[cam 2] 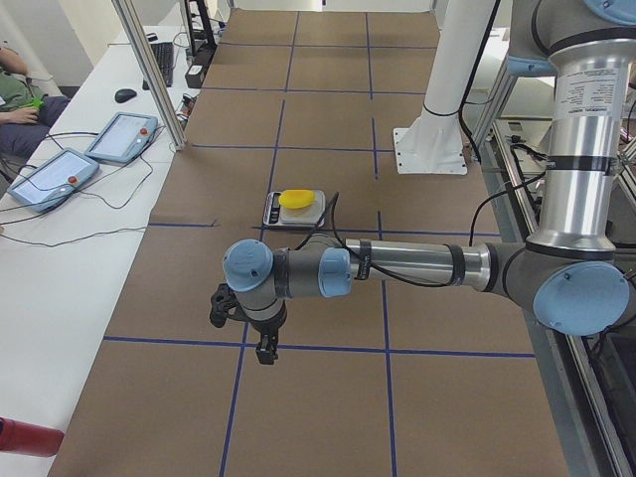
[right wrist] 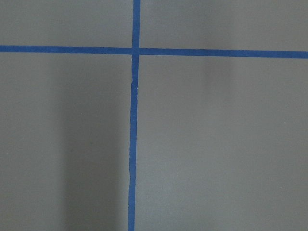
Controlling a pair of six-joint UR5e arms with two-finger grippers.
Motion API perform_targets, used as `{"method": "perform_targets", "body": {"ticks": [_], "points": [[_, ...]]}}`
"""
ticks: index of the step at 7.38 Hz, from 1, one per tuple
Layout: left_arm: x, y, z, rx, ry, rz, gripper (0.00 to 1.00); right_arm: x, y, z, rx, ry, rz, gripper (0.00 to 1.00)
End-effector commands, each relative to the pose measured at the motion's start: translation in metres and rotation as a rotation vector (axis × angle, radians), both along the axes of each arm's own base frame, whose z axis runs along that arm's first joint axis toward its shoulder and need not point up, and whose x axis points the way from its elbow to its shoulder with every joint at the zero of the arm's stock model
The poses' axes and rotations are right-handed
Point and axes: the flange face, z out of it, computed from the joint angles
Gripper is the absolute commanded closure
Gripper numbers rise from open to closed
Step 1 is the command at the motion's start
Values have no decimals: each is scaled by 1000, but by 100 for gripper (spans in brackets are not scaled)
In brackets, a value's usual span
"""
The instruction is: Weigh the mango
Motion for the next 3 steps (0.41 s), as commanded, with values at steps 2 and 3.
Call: {"method": "perform_targets", "body": {"ticks": [2,3], "points": [[0,0,0,-1,0,0,0,0,0,0,-1,0,0,0],[0,-1,-2,4,1,0,0,0,0,0,1,0,0,0]]}}
